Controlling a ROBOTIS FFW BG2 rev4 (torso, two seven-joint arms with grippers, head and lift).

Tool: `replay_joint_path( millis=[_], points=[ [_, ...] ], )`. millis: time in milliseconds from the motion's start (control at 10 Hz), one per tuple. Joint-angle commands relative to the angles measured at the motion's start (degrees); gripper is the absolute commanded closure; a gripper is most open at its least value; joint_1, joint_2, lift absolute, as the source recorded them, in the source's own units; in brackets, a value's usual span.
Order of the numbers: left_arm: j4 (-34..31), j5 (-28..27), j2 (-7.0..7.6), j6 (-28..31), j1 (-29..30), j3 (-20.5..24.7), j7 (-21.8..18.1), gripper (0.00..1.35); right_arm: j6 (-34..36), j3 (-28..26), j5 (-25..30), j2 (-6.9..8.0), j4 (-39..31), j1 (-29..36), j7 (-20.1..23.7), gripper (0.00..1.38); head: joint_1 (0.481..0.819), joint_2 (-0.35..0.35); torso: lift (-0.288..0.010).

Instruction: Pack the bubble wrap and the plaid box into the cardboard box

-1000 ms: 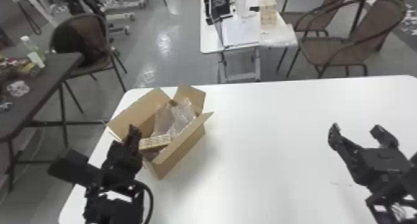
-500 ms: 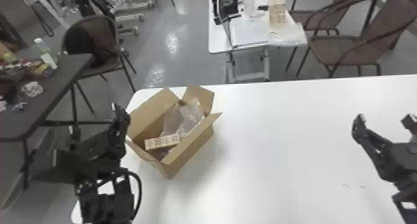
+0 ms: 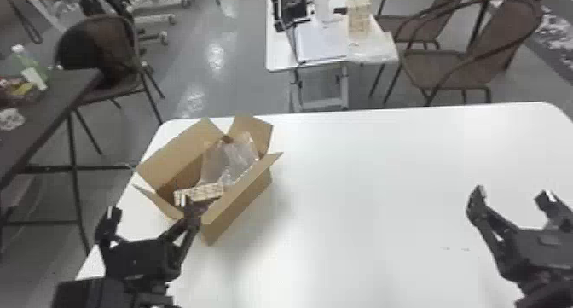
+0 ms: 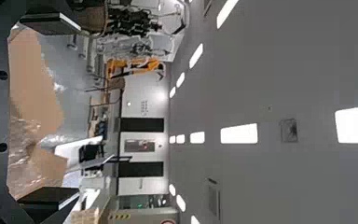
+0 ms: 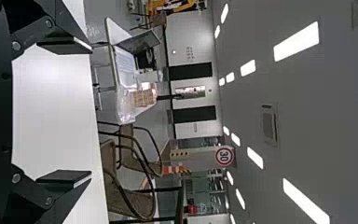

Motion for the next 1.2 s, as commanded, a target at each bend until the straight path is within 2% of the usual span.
replay_joint_path(
  millis=[0,100,200,300,400,500,900,1100],
  points=[
    [0.24,-1.65,-0.15,0.75,3.03,-0.74,-0.57,0.09,0.12,-1.73,1.55,-1.09,-1.24,3.50,2.18,0.33,0.695,0.136,-0.099],
    [1.91,-2.35,-0.15,0.93,3.20,-2.50,-0.22,0.09,0.03,-1.81,2.26,-1.09,-0.71,5.17,2.89,0.33,0.695,0.121,-0.099],
    [5.25,-3.23,-0.15,-3.11,0.13,-2.76,0.22,0.09,-2.17,-1.64,2.70,-0.21,1.57,4.64,2.89,0.33,0.695,0.108,-0.099],
    [7.45,-3.58,-0.15,-6.01,-1.89,-1.62,-1.54,0.10,-4.98,-1.29,3.22,1.46,4.03,2.88,3.06,0.33,0.695,0.091,-0.099],
    [7.01,-4.72,-0.15,-5.84,-1.45,-0.91,-1.98,0.10,-5.51,-1.37,4.72,3.22,4.82,2.18,4.29,0.33,0.695,0.086,-0.099],
    [7.45,-5.07,-0.15,-5.93,-2.33,-0.91,-1.45,0.10,-5.68,-1.37,5.16,4.01,5.61,2.09,4.29,0.33,0.695,0.092,-0.099],
    [7.45,-4.90,-0.15,-4.78,-3.21,-2.50,-2.33,0.10,-6.74,-1.11,4.63,4.27,7.02,1.04,5.52,0.33,0.695,0.096,-0.099],
    [5.61,-5.86,-0.15,-1.97,-2.07,-2.41,-2.24,0.10,-6.12,-1.11,4.01,4.10,6.49,1.21,5.52,0.33,0.695,0.091,-0.099]
  ],
)
